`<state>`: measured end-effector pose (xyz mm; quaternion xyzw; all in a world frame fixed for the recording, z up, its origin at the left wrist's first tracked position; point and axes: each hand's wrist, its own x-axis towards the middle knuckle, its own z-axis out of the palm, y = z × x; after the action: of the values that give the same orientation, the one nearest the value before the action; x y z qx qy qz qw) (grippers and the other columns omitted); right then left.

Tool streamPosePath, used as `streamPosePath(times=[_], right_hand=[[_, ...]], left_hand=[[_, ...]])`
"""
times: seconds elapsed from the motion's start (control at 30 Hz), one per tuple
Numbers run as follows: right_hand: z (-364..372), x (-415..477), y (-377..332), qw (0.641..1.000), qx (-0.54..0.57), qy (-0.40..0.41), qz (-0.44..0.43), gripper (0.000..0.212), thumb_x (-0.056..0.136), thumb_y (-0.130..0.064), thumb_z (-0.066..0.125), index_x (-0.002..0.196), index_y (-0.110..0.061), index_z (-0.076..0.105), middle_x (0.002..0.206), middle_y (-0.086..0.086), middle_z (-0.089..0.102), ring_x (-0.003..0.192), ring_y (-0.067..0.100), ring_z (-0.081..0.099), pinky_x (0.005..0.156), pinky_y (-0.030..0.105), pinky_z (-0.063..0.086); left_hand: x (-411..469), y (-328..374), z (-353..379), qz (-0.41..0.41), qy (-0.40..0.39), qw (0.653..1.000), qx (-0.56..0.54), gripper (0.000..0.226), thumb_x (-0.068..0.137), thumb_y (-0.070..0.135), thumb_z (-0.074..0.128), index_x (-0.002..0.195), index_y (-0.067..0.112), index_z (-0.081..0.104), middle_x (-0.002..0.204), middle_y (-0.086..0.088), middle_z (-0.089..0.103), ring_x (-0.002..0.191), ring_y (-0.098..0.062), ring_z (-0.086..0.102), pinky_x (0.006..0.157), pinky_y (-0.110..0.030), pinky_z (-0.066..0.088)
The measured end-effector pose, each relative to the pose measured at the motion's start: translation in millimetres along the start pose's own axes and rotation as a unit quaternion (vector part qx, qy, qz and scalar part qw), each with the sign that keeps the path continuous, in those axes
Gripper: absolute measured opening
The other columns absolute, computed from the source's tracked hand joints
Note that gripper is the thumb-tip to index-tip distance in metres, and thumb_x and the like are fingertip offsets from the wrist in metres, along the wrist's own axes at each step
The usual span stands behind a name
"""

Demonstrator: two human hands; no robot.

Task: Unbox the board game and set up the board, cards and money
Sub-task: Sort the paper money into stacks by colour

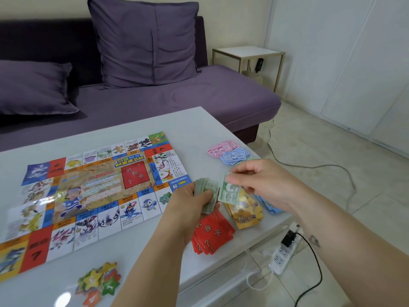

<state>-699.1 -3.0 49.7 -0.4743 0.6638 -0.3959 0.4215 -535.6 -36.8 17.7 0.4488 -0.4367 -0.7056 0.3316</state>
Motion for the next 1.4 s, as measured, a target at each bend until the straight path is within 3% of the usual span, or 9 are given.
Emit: streamPosePath(times=[0.1, 0.33, 0.57, 0.77, 0.87, 1.0, 1.1, 1.27, 1.4], right_hand=[[11.4, -1.0, 0.1, 0.999, -0.032, -0.028, 0.010, 0.026, 0.079, -0.027, 0.075, 0.103, -0.025, 0.068, 0.074, -0.010, 0.061, 0.062, -0.001, 0.055, 0.061, 0.015, 0.042], [22.6, 1.3, 1.2, 0.999, -0.042, -0.001, 0.009, 0.008, 0.086, -0.024, 0.068, 0.091, -0.019, 0.070, 0.072, -0.009, 0.061, 0.050, -0.007, 0.053, 0.050, 0.008, 0.041], [13.0, 3.4, 1.6, 1.000, 0.001, 0.013, 0.021, 0.028, 0.081, -0.020, 0.073, 0.109, -0.017, 0.069, 0.075, -0.006, 0.061, 0.048, -0.004, 0.051, 0.054, 0.010, 0.043], [17.3, 2.5, 2.8, 0.999, -0.003, -0.023, 0.033, 0.023, 0.083, -0.020, 0.071, 0.106, -0.022, 0.066, 0.081, -0.005, 0.063, 0.061, 0.004, 0.054, 0.063, 0.016, 0.047], [16.7, 5.1, 4.1, 0.999, 0.001, -0.022, 0.035, 0.008, 0.084, -0.022, 0.070, 0.091, -0.025, 0.066, 0.080, -0.004, 0.062, 0.063, 0.008, 0.053, 0.068, 0.021, 0.048], [9.7, 6.1, 4.4, 1.000, 0.002, 0.013, 0.013, 0.009, 0.085, -0.019, 0.069, 0.084, -0.027, 0.066, 0.070, -0.009, 0.060, 0.054, 0.001, 0.051, 0.060, 0.016, 0.045], [7.7, 2.8, 1.6, 1.000, 0.017, -0.021, 0.009, 0.011, 0.085, -0.017, 0.069, 0.095, -0.023, 0.071, 0.075, -0.009, 0.066, 0.057, -0.001, 0.055, 0.060, 0.014, 0.045], [17.7, 1.9, 3.3, 0.998, -0.043, -0.040, 0.005, 0.023, 0.087, -0.019, 0.067, 0.109, -0.020, 0.069, 0.096, -0.002, 0.072, 0.084, 0.011, 0.064, 0.063, 0.013, 0.049], [18.3, 2.3, 2.5, 0.997, -0.064, -0.036, 0.012, 0.010, 0.088, -0.022, 0.066, 0.098, -0.022, 0.069, 0.080, -0.009, 0.067, 0.065, 0.000, 0.057, 0.058, 0.014, 0.044]], left_hand=[[-2.8, 0.8, -0.2, 0.014, -0.006, 0.999, 0.049, 0.008, 0.089, 0.006, 0.061, 0.087, 0.010, 0.068, 0.080, -0.013, 0.072, 0.063, -0.019, 0.063, 0.059, -0.025, 0.052], [-4.7, 4.2, 0.2, -0.017, 0.001, 0.999, -0.048, 0.013, 0.093, 0.006, 0.053, 0.086, 0.004, 0.063, 0.073, -0.011, 0.070, 0.065, -0.018, 0.062, 0.060, -0.026, 0.052], [1.1, 2.5, -5.9, 0.007, 0.060, 0.998, -0.012, 0.010, 0.091, 0.006, 0.058, 0.084, 0.005, 0.065, 0.078, -0.012, 0.073, 0.078, -0.027, 0.068, 0.084, -0.041, 0.055], [-2.3, 2.6, -1.7, -0.006, 0.029, 0.998, -0.056, 0.010, 0.090, 0.000, 0.056, 0.085, 0.004, 0.064, 0.074, -0.011, 0.071, 0.074, -0.024, 0.064, 0.065, -0.028, 0.055], [-4.1, 5.1, -0.5, -0.020, 0.017, 0.996, -0.089, 0.009, 0.090, 0.002, 0.056, 0.087, 0.003, 0.064, 0.074, -0.011, 0.072, 0.068, -0.020, 0.066, 0.055, -0.022, 0.056], [-3.0, 4.4, -1.2, -0.029, 0.043, 0.995, -0.088, 0.014, 0.095, 0.005, 0.051, 0.087, 0.006, 0.063, 0.068, -0.007, 0.071, 0.058, -0.014, 0.066, 0.059, -0.026, 0.054], [-0.9, 1.3, -3.5, -0.008, 0.043, 0.998, -0.043, 0.013, 0.094, 0.007, 0.053, 0.087, 0.008, 0.065, 0.077, -0.009, 0.071, 0.070, -0.019, 0.065, 0.070, -0.030, 0.053], [-4.1, 1.8, 1.6, -0.001, 0.016, 1.000, -0.019, 0.009, 0.091, 0.007, 0.056, 0.086, 0.006, 0.064, 0.069, -0.008, 0.068, 0.052, -0.011, 0.060, 0.041, -0.016, 0.042], [-4.9, -0.1, 4.2, 0.002, 0.033, 0.999, 0.004, 0.005, 0.088, 0.011, 0.061, 0.090, 0.008, 0.065, 0.071, -0.007, 0.067, 0.049, -0.007, 0.059, 0.043, -0.016, 0.043]])
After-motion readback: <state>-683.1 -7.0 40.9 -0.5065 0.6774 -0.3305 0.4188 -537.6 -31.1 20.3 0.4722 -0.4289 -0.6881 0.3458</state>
